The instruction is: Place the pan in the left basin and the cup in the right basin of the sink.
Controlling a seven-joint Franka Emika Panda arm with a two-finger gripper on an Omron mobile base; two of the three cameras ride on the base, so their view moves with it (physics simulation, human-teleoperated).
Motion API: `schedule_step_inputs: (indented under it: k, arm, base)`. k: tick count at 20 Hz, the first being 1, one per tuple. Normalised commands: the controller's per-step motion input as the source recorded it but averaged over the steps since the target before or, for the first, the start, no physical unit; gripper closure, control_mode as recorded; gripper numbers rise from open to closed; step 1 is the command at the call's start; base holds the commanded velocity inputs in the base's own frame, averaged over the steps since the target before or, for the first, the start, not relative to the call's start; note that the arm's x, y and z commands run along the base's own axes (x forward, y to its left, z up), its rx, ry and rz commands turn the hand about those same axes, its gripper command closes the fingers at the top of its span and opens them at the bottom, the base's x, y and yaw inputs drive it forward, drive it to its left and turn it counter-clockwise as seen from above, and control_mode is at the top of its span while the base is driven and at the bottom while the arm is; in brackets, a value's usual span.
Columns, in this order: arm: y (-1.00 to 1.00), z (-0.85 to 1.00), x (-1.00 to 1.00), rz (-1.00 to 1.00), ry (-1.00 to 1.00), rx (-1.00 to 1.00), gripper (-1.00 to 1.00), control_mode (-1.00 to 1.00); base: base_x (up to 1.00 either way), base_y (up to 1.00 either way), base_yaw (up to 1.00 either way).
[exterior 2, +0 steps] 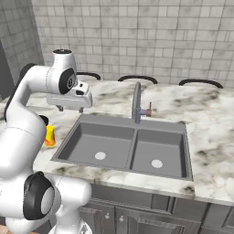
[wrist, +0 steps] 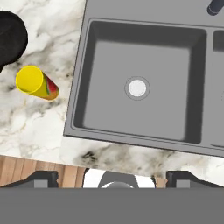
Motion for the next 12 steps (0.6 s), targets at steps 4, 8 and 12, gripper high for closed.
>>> schedule_step_inputs:
  k: [4,8,12]
  arm:
    - [0.27,0.00,-0.04,0.00,0.01,0.04,-1.00,-1.00]
    - [0.38,0.00,-0.08,0.00,0.01,0.03,-1.00,-1.00]
    - [0.45,0.00,-0.12,0.00,0.00,0.02,-1.00,-1.00]
  base:
    - [0.00,0.00,0.00]
    - [0.00,0.00,0.00]
    - [0.00,0.00,0.00]
